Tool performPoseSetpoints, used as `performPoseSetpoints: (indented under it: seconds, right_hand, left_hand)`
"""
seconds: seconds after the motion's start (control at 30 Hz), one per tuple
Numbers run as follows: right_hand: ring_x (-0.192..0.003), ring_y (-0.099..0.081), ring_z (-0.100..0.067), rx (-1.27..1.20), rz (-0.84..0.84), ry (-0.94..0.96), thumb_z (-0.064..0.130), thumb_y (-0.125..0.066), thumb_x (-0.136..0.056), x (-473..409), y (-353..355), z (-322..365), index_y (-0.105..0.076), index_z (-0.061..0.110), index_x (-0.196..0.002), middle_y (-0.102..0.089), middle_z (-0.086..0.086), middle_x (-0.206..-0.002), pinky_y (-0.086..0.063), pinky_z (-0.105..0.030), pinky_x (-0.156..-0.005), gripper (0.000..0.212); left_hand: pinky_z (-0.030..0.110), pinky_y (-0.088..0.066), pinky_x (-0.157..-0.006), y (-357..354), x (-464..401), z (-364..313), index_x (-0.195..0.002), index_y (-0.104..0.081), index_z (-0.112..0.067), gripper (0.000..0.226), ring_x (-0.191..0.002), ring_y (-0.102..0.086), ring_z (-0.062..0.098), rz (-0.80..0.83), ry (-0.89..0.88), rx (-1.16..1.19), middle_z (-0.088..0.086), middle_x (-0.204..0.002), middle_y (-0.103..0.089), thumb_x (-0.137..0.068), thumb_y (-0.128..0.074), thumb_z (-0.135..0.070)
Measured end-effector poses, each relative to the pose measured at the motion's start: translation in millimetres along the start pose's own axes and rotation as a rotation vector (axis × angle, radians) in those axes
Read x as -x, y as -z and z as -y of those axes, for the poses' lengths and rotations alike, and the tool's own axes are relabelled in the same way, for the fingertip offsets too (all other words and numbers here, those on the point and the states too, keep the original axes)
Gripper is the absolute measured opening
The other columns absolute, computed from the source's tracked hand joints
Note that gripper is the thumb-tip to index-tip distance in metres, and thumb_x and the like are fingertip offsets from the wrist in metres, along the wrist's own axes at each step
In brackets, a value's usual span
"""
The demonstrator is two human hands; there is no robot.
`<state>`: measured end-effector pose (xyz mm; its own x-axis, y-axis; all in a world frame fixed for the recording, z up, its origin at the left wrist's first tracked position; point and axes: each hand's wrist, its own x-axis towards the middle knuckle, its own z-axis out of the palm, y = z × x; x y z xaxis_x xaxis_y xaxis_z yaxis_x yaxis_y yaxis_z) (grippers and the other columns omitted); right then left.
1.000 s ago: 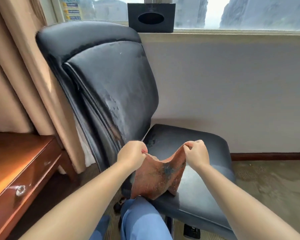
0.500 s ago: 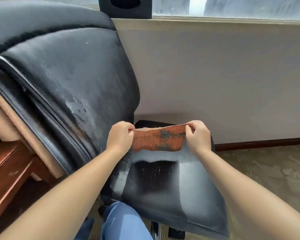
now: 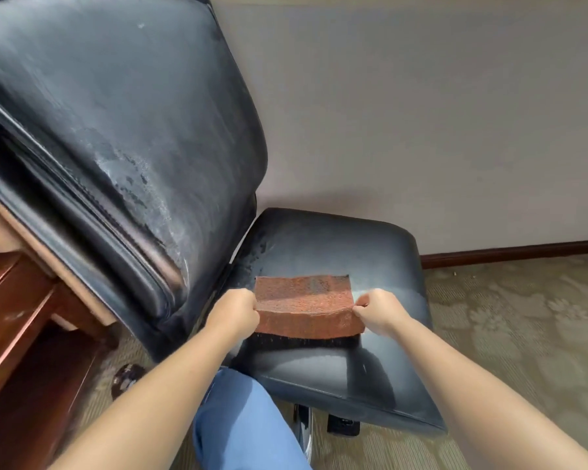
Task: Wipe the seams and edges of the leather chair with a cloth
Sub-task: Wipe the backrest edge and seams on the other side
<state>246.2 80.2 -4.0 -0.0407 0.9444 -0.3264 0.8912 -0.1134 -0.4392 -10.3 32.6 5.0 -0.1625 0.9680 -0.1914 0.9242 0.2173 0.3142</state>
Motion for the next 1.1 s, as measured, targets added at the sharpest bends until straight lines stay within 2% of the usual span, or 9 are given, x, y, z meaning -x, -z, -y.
performPoseSetpoints:
  seconds: [0.07, 0.2, 0.3, 0.53, 0.7, 0.8, 0.9, 0.97, 1.1]
  right_hand:
    - [-0.087, -0.061, -0.029, -0.054, -0.12, 0.017, 0.016, -0.048, -0.086, -13, 3, 4, -0.068, 0.004, -0.085, -0.068, -0.012, -0.087, -0.05, -0.031, -0.072, 0.023]
    - [-0.094, -0.059, -0.025, -0.129, -0.236, 0.015, 0.019, -0.049, -0.091, -41, 2, 14, -0.07, 0.011, -0.089, -0.068, -0.006, -0.094, -0.048, -0.031, -0.078, 0.023]
    - [-0.093, -0.057, -0.023, -0.145, -0.266, -0.001, 0.02, -0.048, -0.094, -63, -6, 17, -0.069, 0.014, -0.097, -0.067, -0.005, -0.1, -0.043, -0.028, -0.074, 0.022]
    - [-0.109, -0.053, -0.027, -0.132, -0.332, -0.06, 0.019, -0.046, -0.095, -91, -31, 10, -0.059, 0.01, -0.12, -0.05, -0.009, -0.124, -0.041, -0.032, -0.089, 0.029]
    - [-0.116, -0.047, -0.026, -0.026, -0.457, -0.234, 0.027, -0.053, -0.092, -74, -48, 15, -0.053, 0.014, -0.123, -0.05, -0.008, -0.122, -0.038, -0.037, -0.095, 0.034]
    - [-0.119, -0.045, -0.025, 0.024, -0.397, -0.417, 0.038, -0.054, -0.09, -57, -58, 22, -0.052, 0.012, -0.12, -0.052, -0.009, -0.123, -0.034, -0.037, -0.097, 0.04]
    - [-0.121, -0.043, -0.026, 0.021, -0.315, -0.534, 0.036, -0.052, -0.089, -46, -61, 27, -0.052, 0.01, -0.121, -0.05, -0.01, -0.127, -0.032, -0.036, -0.099, 0.042]
    - [-0.121, -0.041, -0.025, -0.002, -0.266, -0.557, 0.031, -0.051, -0.088, -41, -60, 31, -0.054, 0.011, -0.121, -0.049, -0.009, -0.128, -0.033, -0.035, -0.099, 0.038]
    - [-0.118, -0.045, -0.028, -0.121, -0.216, -0.577, 0.017, -0.05, -0.085, -33, -54, 40, -0.057, 0.011, -0.117, -0.048, -0.011, -0.126, -0.04, -0.038, -0.099, 0.032]
  left_hand:
    - [0.027, -0.042, -0.063, 5, -17, -2, -0.065, -0.058, -0.016, 0.021, -0.08, -0.061, 0.027, -0.045, 0.003, 0.026, 0.003, -0.077, -0.062, -0.085, -0.051, -0.011]
    - [0.028, -0.047, -0.074, 4, -53, -7, -0.093, -0.071, -0.016, 0.02, -0.093, -0.062, 0.024, -0.134, -0.012, 0.056, 0.004, -0.101, -0.068, -0.089, -0.051, -0.014]
    - [0.029, -0.046, -0.078, -4, -77, -7, -0.099, -0.072, -0.014, 0.022, -0.098, -0.061, 0.024, -0.161, -0.019, 0.077, 0.005, -0.104, -0.069, -0.091, -0.051, -0.015]
    - [0.033, -0.043, -0.096, -28, -111, 1, -0.122, -0.062, -0.009, 0.03, -0.114, -0.054, 0.027, -0.151, -0.029, 0.118, 0.009, -0.125, -0.055, -0.093, -0.056, -0.014]
    - [0.036, -0.045, -0.09, -43, -94, 10, -0.128, -0.057, -0.013, 0.039, -0.116, -0.052, 0.027, -0.217, 0.16, 0.195, 0.009, -0.126, -0.053, -0.089, -0.062, -0.016]
    - [0.037, -0.046, -0.094, -48, -77, 18, -0.133, -0.054, -0.015, 0.048, -0.12, -0.053, 0.028, -0.161, 0.323, 0.274, 0.008, -0.13, -0.056, -0.087, -0.067, -0.024]
    - [0.032, -0.046, -0.092, -47, -61, 22, -0.125, -0.059, -0.013, 0.042, -0.118, -0.057, 0.027, -0.082, 0.414, 0.336, 0.008, -0.127, -0.061, -0.087, -0.069, -0.026]
    - [0.028, -0.05, -0.083, -44, -54, 21, -0.109, -0.065, -0.011, 0.027, -0.106, -0.063, 0.027, -0.018, 0.482, 0.431, 0.009, -0.116, -0.066, -0.086, -0.071, -0.024]
    - [0.038, -0.057, -0.084, -42, -44, 18, -0.076, -0.061, -0.015, 0.015, -0.099, -0.066, 0.029, 0.009, 0.539, 0.582, 0.013, -0.104, -0.069, -0.085, -0.072, -0.02]
